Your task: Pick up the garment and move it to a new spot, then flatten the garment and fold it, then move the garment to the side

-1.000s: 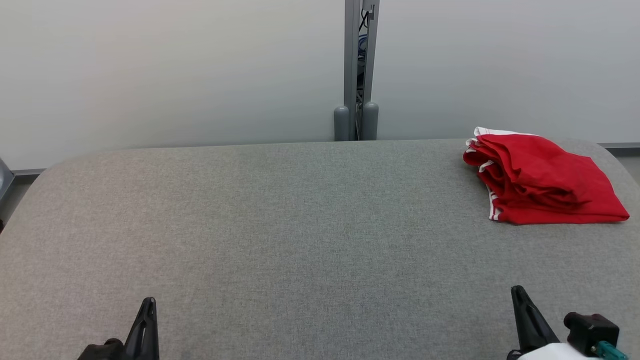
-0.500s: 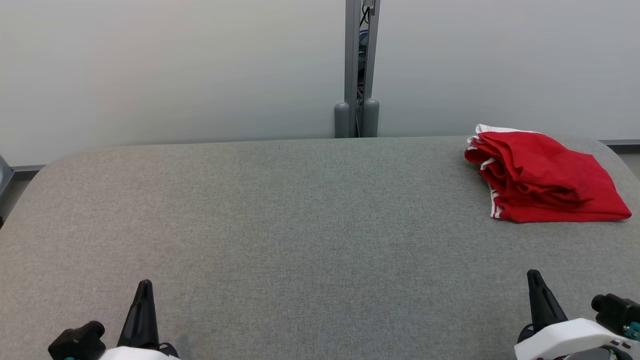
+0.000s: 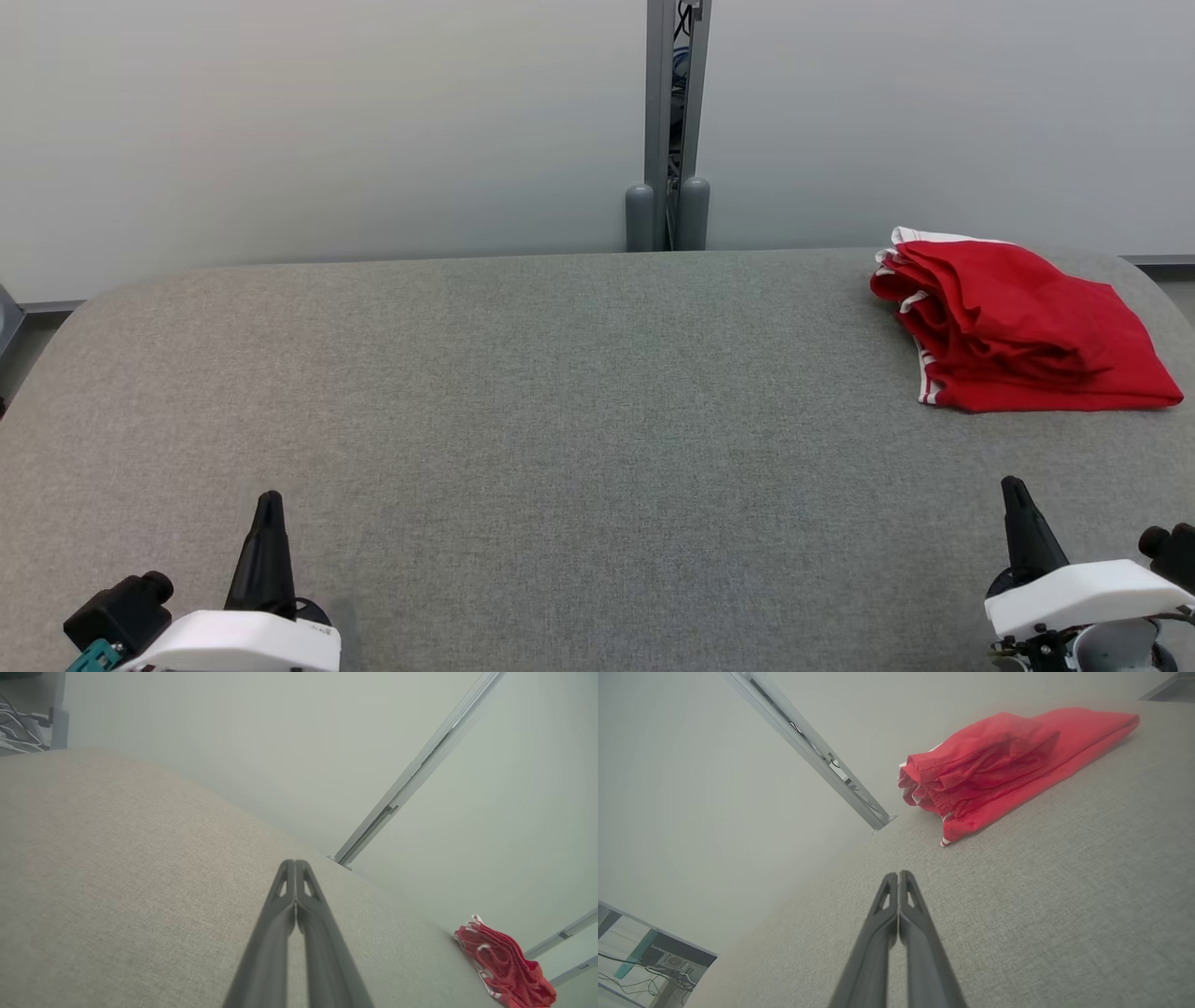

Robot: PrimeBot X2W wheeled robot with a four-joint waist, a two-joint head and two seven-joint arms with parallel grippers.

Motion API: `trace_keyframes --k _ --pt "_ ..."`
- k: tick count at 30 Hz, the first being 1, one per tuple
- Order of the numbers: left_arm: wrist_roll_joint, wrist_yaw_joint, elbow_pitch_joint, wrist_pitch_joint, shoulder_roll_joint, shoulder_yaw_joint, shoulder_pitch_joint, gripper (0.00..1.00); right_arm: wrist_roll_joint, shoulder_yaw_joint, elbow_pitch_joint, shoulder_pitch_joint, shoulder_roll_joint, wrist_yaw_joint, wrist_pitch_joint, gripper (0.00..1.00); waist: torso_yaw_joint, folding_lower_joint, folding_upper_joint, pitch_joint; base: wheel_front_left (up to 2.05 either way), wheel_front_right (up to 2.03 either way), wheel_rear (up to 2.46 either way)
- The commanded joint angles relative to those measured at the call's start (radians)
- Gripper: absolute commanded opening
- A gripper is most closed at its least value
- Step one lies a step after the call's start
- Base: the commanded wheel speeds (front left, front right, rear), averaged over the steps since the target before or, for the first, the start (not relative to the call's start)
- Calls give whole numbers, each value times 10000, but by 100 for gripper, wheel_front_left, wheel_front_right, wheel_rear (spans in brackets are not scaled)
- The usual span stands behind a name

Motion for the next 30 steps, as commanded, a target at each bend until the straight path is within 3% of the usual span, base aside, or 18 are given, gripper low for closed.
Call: trace_keyframes --k 1,30 --pt "-302 -81 -74 27 62 2 -367 0 294 -85 -93 -323 -106 0 94 0 1 0 -1 6 0 0 0" --pt "-3976 -337 505 584 33 -116 -1421 0 3619 -659 138 -1140 -206 0 1281 0 34 0 -1 196 0 0 0"
